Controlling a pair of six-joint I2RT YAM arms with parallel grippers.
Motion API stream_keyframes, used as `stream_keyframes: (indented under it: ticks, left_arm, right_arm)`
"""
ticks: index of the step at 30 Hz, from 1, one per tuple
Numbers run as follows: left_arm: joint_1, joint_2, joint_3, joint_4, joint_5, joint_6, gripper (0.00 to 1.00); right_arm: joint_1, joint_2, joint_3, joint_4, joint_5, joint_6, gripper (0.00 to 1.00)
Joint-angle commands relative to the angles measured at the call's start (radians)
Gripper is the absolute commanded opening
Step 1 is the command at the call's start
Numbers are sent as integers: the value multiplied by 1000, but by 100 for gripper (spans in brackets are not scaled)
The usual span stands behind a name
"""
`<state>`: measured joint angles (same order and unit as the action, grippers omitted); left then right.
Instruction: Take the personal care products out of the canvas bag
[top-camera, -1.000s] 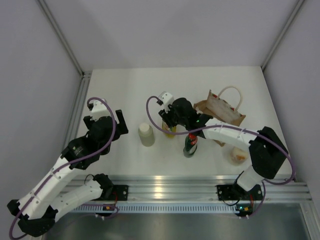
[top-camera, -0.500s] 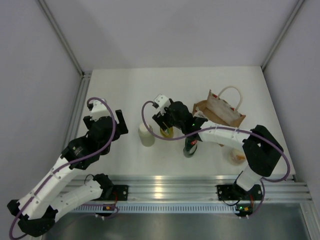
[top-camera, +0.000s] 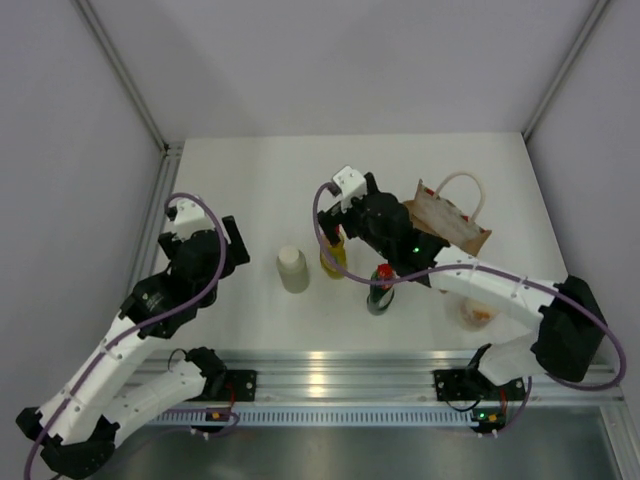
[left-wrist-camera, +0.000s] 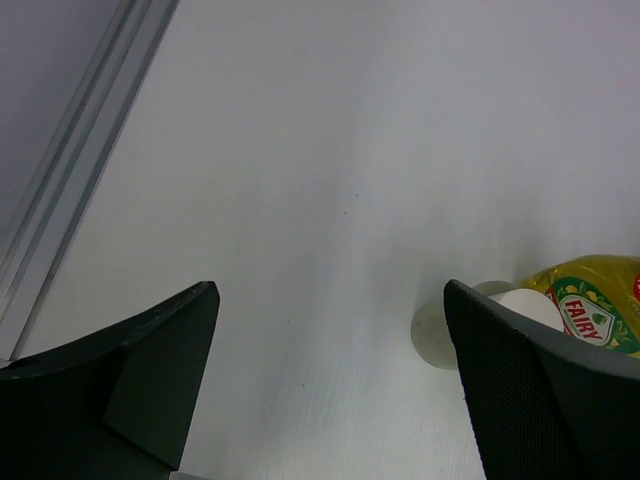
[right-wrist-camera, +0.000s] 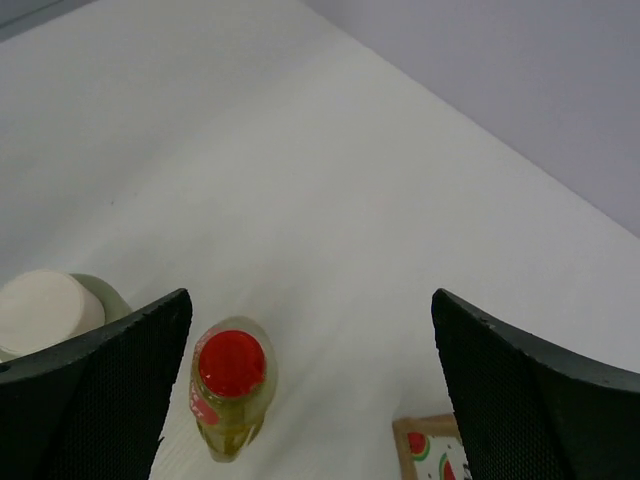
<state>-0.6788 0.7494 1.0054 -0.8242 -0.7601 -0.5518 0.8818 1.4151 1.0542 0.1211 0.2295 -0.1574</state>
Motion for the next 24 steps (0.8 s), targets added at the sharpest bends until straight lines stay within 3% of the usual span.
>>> stream_keyframes:
  ticks: [1,8,15,24]
  left_arm:
    - [41,-15,4,19,2,-8,98]
    - [120,-10,5,19,7,-14,98]
    - [242,-2,7,19,41,-20,98]
    - [249,-62,4,11,13,45,98]
  right_arm:
    - [17,-117,29,-84,166,51,99]
    - [3,-306,9,-344,519,213,99]
    - [-82,-526,-16,-596,559,341,100]
    - [-99,-744,33,-834,606,403,99]
